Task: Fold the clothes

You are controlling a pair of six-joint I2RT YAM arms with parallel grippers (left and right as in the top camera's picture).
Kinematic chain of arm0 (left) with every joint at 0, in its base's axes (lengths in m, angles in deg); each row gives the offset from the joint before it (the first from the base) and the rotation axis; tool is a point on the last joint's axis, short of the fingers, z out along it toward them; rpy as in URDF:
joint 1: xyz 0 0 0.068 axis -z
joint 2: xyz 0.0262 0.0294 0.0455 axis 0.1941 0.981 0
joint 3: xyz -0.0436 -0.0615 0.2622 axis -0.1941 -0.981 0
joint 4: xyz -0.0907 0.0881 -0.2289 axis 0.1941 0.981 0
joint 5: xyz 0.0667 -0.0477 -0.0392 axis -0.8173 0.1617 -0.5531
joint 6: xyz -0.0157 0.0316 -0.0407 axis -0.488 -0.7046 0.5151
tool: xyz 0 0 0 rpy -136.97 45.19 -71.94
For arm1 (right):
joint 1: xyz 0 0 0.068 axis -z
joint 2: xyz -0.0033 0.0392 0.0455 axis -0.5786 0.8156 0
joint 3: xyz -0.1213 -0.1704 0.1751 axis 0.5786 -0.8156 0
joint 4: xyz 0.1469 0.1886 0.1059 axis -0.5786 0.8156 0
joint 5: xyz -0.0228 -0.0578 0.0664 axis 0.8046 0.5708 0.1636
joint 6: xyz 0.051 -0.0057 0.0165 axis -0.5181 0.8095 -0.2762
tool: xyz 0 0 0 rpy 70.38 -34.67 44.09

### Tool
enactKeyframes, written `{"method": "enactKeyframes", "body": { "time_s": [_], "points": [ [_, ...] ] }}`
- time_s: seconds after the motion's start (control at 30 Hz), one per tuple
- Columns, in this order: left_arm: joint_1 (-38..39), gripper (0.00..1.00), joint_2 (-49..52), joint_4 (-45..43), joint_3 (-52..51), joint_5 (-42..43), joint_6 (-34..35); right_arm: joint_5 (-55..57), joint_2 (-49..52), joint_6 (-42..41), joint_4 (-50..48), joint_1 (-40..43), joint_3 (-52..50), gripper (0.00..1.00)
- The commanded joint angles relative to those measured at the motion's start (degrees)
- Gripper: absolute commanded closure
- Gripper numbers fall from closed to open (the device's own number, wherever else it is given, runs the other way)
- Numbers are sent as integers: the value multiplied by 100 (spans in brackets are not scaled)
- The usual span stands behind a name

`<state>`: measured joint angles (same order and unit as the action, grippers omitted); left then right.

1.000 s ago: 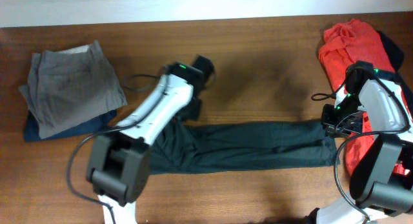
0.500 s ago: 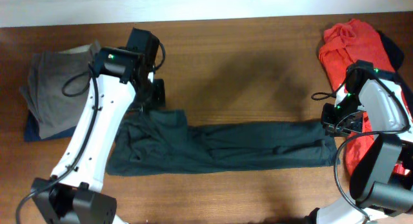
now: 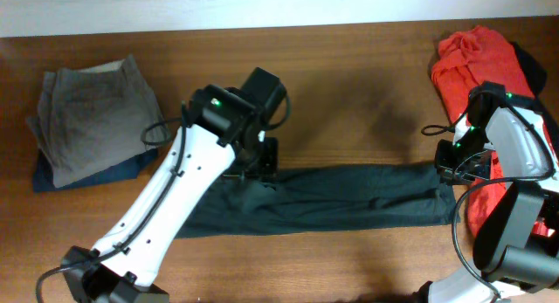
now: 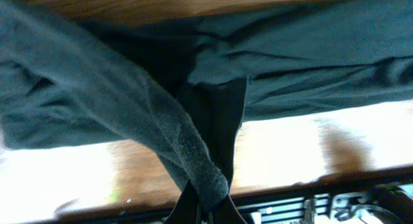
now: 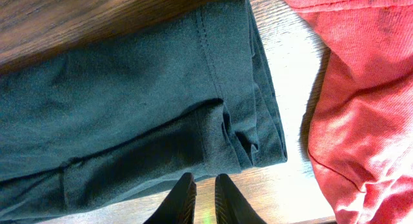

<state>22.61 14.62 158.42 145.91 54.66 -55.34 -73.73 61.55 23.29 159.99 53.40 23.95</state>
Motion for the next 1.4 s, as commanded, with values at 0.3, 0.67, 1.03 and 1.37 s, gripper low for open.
{"method": "enactKeyframes", "body": {
  "time_s": [0.3,0.67,1.03,1.37],
  "points": [
    [431,100,-144,-656,-240,-326,313,2,-74,-50,-13,35,-42,84],
    [439,88,-129,-1875,-1353,-715,302,2,-74,-50,-11,35,-42,84],
    [-986,41,22,-2616,-901,-1670,-450,-42,-74,-48,-13,35,-42,84],
    [-2122,41,1440,-3263,-901,-509,-946,-39,-74,-48,-15,35,-42,83]
  ]
}}
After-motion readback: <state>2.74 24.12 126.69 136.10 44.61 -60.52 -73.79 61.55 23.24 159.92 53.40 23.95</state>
